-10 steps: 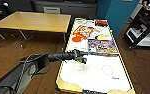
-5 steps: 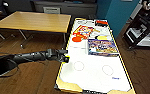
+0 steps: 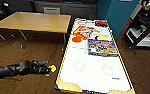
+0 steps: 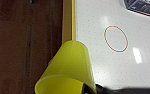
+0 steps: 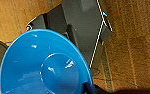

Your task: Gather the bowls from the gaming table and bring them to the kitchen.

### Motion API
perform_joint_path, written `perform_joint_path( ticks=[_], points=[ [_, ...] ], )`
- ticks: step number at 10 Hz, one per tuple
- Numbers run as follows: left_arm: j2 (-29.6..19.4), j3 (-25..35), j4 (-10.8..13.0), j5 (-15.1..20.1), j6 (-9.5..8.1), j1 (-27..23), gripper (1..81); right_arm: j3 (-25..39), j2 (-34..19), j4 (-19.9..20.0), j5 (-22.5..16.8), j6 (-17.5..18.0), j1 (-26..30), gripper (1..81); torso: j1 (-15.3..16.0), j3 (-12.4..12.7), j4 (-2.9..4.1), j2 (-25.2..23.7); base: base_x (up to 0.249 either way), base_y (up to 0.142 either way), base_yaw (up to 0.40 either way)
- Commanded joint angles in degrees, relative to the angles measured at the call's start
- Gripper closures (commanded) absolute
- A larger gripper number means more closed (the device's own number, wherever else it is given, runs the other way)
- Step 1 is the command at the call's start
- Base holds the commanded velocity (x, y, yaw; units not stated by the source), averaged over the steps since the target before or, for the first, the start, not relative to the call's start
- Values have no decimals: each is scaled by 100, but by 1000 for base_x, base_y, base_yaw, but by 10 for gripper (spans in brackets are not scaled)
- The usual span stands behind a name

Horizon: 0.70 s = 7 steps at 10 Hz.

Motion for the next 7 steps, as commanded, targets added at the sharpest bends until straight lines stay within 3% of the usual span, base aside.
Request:
perform_joint_path(
  ticks=[1, 3, 4, 6, 7],
  points=[
    [-1030, 1165, 410, -607, -27, 626, 811, 154, -329, -113, -247, 12, -170, 811, 0, 558, 0, 0, 0, 0, 0],
    [-943, 1113, 832, -642, -36, 1380, 811, 110, -294, -113, -238, 12, -197, 811, 0, 858, 0, 0, 0, 0, 0],
    [-803, 904, 1172, -764, -53, 1925, 811, 58, -268, -113, -238, 12, -180, 811, -2, 1059, 0, -2, 0, 0, 0],
    [-398, 200, 1807, -1160, -71, 2911, 811, 22, -224, -113, -247, 12, -179, 811, -9, 1452, 0, -4, 0, 0, 0],
    [-171, -229, 2000, -1344, -71, 3315, 811, 4, -224, -113, -247, 12, -179, 811, -9, 1655, 0, -4, 0, 0, 0]
  ],
)
